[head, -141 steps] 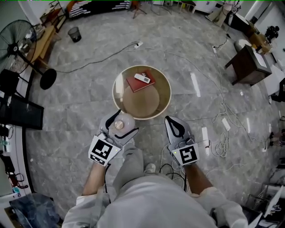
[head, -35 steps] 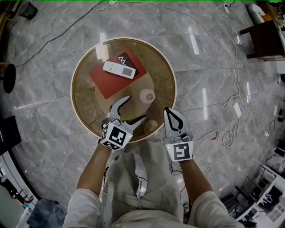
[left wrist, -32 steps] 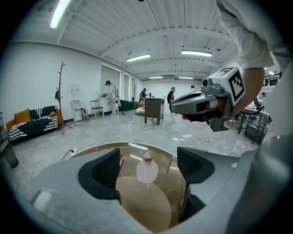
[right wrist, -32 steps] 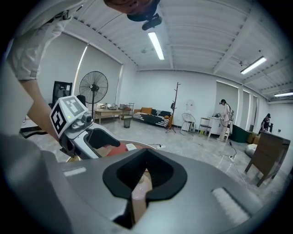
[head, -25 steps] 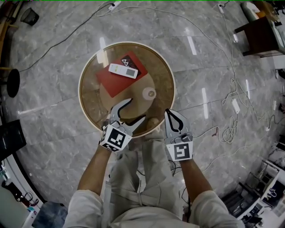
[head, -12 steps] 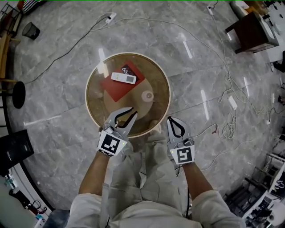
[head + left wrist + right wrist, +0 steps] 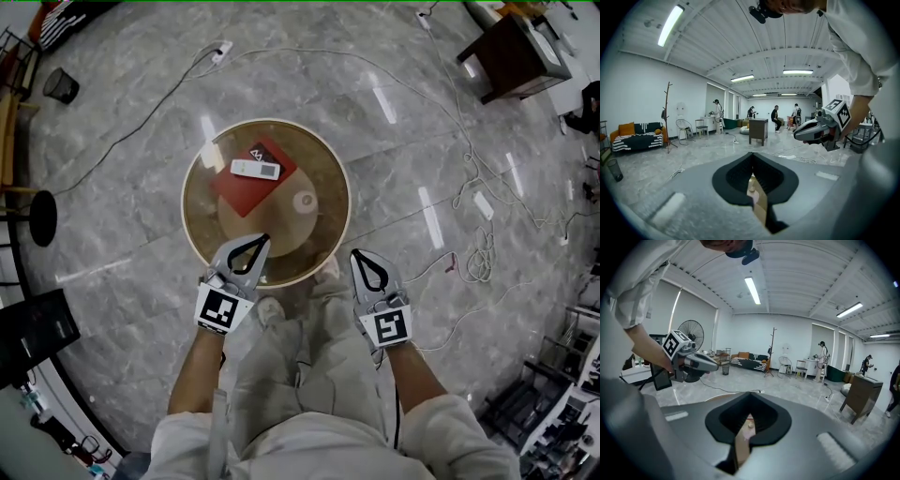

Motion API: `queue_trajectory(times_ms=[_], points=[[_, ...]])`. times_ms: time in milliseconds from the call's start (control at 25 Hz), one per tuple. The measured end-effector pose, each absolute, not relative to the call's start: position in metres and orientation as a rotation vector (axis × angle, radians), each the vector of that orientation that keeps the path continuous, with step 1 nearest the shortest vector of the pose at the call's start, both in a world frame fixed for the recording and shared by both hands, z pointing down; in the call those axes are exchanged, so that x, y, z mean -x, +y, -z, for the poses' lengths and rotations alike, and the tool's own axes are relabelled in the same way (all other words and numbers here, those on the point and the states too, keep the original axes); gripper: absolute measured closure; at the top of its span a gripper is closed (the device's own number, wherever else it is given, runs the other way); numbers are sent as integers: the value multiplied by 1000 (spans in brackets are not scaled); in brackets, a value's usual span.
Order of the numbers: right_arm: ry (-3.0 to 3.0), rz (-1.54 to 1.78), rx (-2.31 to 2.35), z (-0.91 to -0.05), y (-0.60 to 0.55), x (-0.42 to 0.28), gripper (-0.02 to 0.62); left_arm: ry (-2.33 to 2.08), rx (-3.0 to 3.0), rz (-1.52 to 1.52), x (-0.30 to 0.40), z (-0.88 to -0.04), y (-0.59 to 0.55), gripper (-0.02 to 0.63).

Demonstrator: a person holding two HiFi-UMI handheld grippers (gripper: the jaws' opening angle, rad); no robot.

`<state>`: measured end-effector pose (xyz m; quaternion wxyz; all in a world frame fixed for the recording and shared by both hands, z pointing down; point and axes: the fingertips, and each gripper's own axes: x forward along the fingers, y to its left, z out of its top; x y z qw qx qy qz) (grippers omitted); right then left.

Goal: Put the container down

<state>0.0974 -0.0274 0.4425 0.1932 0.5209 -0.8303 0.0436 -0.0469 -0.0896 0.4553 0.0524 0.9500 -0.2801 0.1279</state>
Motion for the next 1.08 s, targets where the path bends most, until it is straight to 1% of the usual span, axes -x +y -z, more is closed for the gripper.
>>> queue_trajectory(times_ms=[440, 1080], points=[[-2322, -123, -1473, -427, -14, -105, 591, -873, -2899, -383, 48, -437, -82, 603], [-2327, -91, -1462, -421, -12, -103, 591, -870, -2906, -405, 46, -435, -76, 602]])
